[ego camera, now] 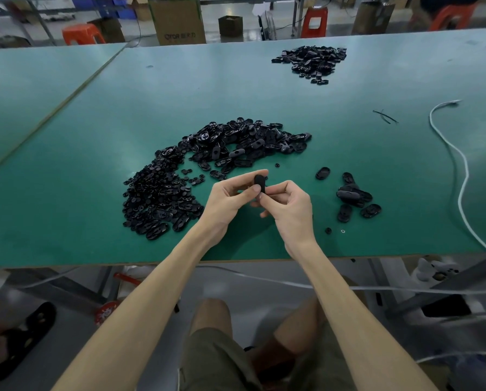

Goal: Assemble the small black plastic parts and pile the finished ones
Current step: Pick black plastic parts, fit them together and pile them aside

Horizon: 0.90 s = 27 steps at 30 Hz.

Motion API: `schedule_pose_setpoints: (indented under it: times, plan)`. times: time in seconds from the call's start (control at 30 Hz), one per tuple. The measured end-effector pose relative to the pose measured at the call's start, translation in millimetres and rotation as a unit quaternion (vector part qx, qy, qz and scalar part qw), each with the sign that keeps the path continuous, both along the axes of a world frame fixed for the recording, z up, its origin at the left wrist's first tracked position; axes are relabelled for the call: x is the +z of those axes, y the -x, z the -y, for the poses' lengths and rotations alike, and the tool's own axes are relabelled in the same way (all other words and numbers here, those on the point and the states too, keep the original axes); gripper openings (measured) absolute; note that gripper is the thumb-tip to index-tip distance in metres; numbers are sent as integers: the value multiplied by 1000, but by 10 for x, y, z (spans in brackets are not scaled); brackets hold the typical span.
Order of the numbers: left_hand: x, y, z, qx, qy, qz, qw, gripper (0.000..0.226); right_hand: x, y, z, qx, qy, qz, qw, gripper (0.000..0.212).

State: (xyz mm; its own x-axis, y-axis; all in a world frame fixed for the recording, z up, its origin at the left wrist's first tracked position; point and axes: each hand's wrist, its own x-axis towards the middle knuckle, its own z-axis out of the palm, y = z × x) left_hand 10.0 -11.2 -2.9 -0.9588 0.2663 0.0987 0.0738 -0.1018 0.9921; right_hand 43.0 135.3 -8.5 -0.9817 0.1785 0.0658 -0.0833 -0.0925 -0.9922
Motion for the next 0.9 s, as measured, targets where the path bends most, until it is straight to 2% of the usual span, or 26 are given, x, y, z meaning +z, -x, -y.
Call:
schedule_pose_setpoints:
  times: [0.9]
  plan:
    - [31, -14, 42, -10, 10, 9, 1000, 31, 5, -8, 12, 5, -34, 12, 999, 19]
